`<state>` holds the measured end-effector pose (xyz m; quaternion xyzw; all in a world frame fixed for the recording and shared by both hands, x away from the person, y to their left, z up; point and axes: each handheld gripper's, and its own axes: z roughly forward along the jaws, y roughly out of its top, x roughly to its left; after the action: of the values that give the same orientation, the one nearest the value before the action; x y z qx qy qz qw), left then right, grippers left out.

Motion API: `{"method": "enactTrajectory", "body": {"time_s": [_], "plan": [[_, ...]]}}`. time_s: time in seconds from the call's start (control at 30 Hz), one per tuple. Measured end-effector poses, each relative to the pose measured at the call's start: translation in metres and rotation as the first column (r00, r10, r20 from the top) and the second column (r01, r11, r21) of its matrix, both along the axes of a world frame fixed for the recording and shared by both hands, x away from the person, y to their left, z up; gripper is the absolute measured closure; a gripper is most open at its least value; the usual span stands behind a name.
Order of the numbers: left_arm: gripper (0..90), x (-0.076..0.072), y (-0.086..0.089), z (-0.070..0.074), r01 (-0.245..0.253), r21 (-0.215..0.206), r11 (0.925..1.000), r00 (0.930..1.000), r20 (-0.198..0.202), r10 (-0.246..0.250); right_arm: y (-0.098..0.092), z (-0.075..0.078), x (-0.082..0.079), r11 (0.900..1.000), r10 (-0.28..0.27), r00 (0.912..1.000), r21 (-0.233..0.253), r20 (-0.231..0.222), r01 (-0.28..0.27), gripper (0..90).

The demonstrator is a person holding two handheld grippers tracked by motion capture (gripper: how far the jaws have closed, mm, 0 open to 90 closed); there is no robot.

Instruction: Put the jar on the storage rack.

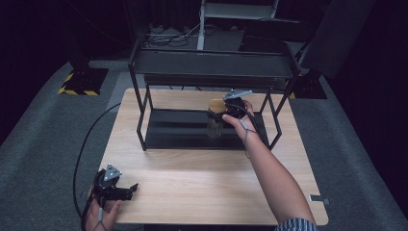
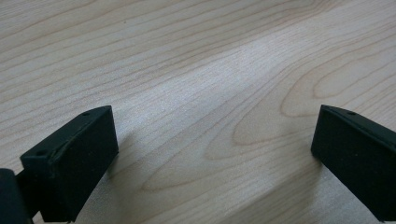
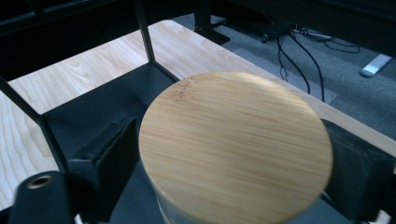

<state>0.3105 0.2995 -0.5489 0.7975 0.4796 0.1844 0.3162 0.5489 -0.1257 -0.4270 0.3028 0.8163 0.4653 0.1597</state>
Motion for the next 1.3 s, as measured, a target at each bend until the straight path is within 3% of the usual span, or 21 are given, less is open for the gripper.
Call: {"method": "enactTrajectory", "body": {"time_s": [0.37, 1.3], "plan": [[0.5, 0.0, 0.0, 0.0, 0.0, 0.0, 1.0, 1.0, 0.0, 0.0, -0.007, 0.015, -0.008, 1.0, -0.01, 0.9987, 0.018, 0.05, 0.009, 8.2], [0.5, 0.001, 0.0, 0.0, -0.001, -0.001, 1.0, 1.0, 0.0, 0.001, -0.034, 0.036, -0.047, 1.0, 0.016, 0.9972, 0.012, 0.073, -0.017, 8.0]]}}
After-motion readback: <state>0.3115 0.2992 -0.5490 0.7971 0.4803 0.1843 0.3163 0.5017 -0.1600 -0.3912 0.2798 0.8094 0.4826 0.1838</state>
